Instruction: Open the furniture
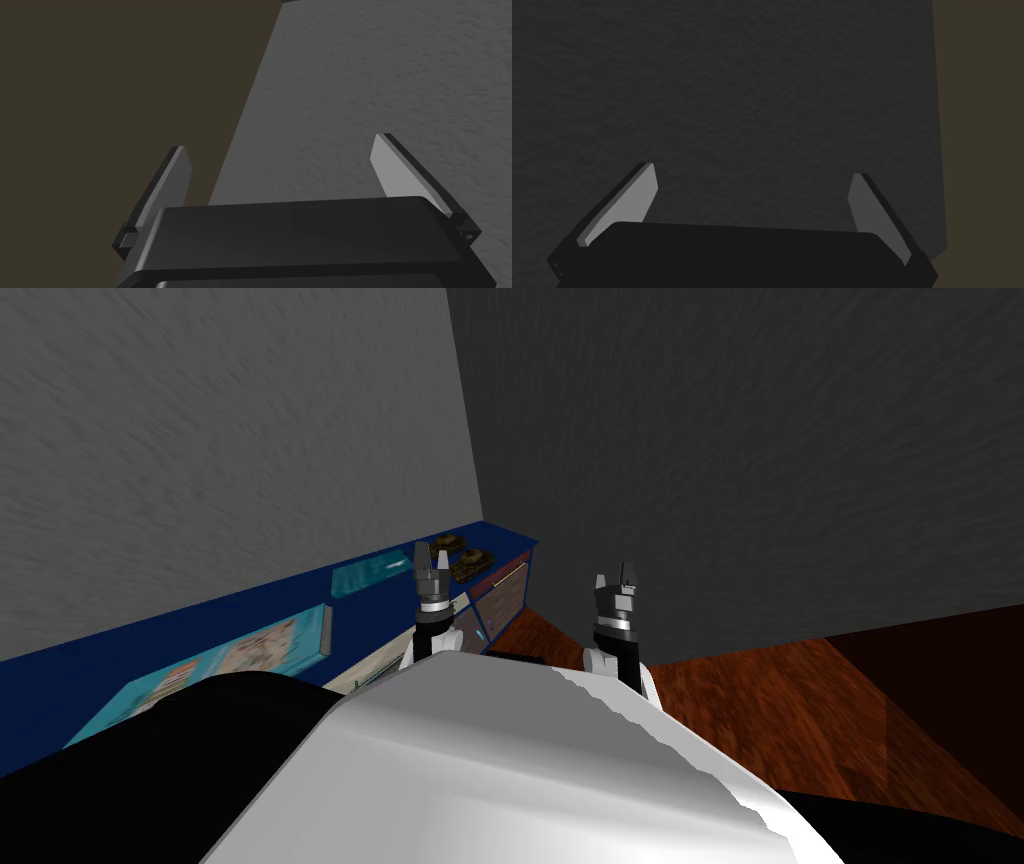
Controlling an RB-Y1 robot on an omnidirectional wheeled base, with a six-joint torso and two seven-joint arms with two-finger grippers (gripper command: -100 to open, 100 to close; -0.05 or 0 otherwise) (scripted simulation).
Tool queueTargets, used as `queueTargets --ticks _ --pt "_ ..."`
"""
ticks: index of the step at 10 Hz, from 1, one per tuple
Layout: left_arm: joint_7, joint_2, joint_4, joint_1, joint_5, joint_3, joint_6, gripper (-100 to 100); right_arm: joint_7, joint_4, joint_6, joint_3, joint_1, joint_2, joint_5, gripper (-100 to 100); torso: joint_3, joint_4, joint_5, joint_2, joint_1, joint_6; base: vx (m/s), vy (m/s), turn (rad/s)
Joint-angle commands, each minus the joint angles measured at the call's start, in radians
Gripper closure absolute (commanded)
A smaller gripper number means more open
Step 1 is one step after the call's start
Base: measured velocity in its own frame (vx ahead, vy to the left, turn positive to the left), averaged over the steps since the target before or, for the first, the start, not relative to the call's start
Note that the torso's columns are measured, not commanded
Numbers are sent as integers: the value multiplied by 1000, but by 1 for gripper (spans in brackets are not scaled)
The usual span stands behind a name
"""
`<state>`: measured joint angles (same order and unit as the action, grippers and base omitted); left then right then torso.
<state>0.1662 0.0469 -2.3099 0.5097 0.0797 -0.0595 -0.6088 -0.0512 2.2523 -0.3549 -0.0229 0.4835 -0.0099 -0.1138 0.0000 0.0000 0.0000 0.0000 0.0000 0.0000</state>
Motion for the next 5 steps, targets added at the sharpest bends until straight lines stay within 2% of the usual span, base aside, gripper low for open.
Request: queueTargets --ticks 1,5 --pt "0 0 0 0 0 0 0 0 0 0 0 0 0 0 0 0 -82 41 0 40 0 0 0 0 0" --pt "0 0 0 0 0 0 0 0 0 0 0 0 0 0 0 0 -644 322 0 322 0 0 0 0 0"
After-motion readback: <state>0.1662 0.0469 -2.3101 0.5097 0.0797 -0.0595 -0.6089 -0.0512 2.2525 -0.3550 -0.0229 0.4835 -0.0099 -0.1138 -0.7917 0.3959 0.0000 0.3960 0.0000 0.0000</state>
